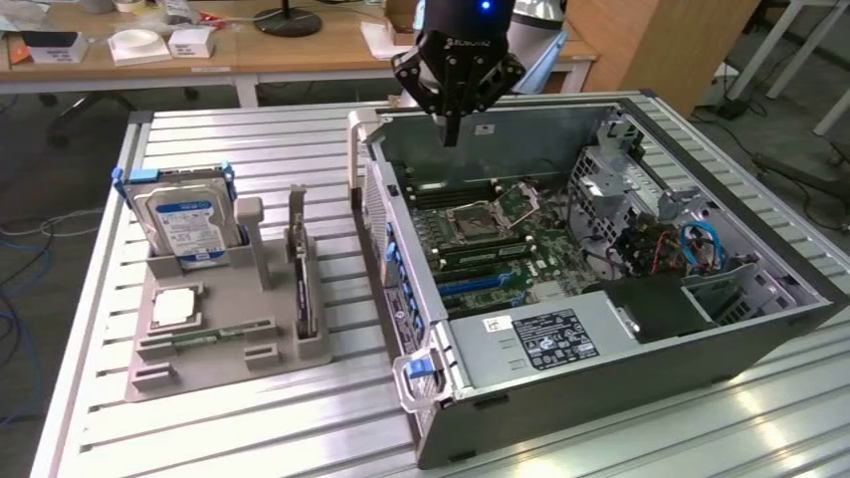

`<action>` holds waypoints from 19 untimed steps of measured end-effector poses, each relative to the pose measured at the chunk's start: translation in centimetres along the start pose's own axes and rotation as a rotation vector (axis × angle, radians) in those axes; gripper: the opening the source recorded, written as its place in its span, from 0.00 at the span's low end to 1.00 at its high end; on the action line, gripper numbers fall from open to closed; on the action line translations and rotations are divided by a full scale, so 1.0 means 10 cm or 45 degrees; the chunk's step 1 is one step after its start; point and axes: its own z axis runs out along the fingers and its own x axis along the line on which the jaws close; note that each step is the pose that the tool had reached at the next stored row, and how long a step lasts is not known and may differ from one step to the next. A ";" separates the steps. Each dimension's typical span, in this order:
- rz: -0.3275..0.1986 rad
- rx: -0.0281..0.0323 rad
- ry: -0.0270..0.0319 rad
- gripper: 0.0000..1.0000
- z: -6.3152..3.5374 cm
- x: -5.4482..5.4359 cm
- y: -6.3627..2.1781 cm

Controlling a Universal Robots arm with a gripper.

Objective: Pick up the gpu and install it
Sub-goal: 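Reach for the gpu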

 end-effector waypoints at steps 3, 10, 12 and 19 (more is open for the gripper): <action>0.000 -0.0001 0.0000 0.10 -0.002 0.07 -0.005; 0.000 -0.0001 0.0000 0.10 -0.006 0.22 -0.016; 0.000 0.0001 0.0002 0.10 -0.008 0.27 -0.020; 0.000 0.0000 0.0001 0.10 -0.012 0.44 -0.033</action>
